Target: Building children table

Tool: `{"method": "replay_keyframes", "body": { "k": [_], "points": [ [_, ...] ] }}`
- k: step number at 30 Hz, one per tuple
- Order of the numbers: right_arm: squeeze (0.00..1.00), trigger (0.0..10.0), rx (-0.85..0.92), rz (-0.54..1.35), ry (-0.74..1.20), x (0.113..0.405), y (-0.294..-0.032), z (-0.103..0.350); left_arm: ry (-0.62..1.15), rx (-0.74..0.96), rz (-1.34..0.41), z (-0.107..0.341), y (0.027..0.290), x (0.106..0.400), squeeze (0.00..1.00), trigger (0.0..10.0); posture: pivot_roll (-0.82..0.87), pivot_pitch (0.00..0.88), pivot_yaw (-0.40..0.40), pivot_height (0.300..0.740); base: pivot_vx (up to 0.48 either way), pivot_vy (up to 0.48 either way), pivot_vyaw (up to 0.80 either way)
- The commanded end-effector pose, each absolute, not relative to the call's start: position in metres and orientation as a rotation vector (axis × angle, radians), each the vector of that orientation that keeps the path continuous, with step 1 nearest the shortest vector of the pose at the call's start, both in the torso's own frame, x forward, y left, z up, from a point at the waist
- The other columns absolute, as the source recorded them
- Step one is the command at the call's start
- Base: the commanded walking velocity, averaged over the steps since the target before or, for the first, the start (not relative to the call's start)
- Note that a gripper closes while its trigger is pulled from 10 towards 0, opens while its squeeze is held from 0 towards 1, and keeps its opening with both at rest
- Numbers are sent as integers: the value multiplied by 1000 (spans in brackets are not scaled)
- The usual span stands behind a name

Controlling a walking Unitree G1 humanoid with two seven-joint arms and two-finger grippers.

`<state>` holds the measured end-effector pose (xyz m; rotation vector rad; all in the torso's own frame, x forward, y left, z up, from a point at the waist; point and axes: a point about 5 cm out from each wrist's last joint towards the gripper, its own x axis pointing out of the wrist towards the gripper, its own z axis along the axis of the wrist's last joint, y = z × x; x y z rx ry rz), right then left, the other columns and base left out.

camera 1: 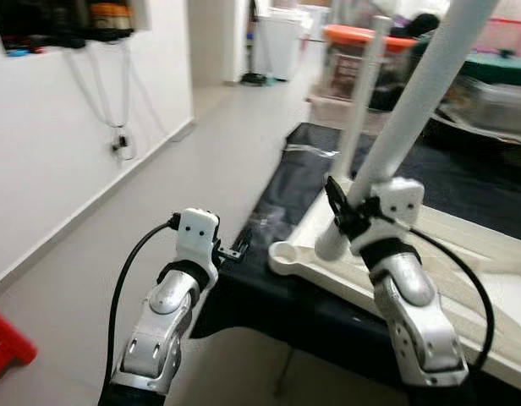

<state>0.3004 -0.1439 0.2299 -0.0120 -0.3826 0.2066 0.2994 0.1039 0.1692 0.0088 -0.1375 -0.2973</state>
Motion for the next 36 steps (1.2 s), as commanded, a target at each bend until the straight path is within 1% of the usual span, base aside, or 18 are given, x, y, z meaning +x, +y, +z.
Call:
{"method": "replay_keyframes", "body": {
  "k": [1,7,12,13,15,17,18,19,20,22,24,26,29,36],
  "points": [
    [0,10000,-4,171,-379,302,-152,228,-155,10,-321,175,97,298,0,10000,89,0,-113,740,0,0,800],
    [0,10000,1,169,-380,303,-153,228,-160,17,-324,175,96,295,0,10000,93,0,-116,740,0,0,800],
    [0,10000,16,161,-357,293,-152,219,-162,31,-326,173,96,289,0,10000,98,0,-118,740,0,0,800],
    [0,10000,26,137,-345,285,-154,214,-163,33,-326,173,97,286,0,10000,92,0,-109,740,0,0,494],
    [0,10000,26,137,-345,285,-154,214,-163,33,-326,173,97,286,0,10000,92,0,-109,740,0,0,494],
    [0,10000,26,59,-349,266,-158,211,-170,38,-333,173,97,280,0,10000,81,0,-96,740,0,0,0],
    [0,10000,26,59,-349,266,-158,211,-170,38,-333,173,97,280,0,10000,81,0,-96,740,0,0,0],
    [0,10000,3,17,-359,257,-159,211,-176,43,-338,174,96,278,0,10000,75,0,-88,740,0,0,0],
    [0,10000,3,17,-359,257,-159,211,-176,43,-338,174,96,278,0,10000,75,0,-88,740,0,0,0],
    [0,10000,-48,-29,-377,247,-160,211,-181,45,-343,173,95,277,0,10000,70,0,-80,740,0,0,0],
    [0,10000,-48,-29,-377,247,-160,211,-181,45,-343,173,95,277,0,10000,70,0,-80,740,0,0,0],
    [0,10000,-49,-66,-353,241,-161,204,-188,55,-359,173,92,277,0,10000,64,0,-68,740,0,0,-200],
    [0,10000,-45,-81,-333,237,-160,199,-189,55,-369,174,90,278,0,10000,61,0,-63,740,0,0,-800],
    [0,10000,-35,-61,-335,239,-153,200,-194,57,-372,176,88,279,0,10000,66,0,-73,740,0,0,-800]
  ]
}}
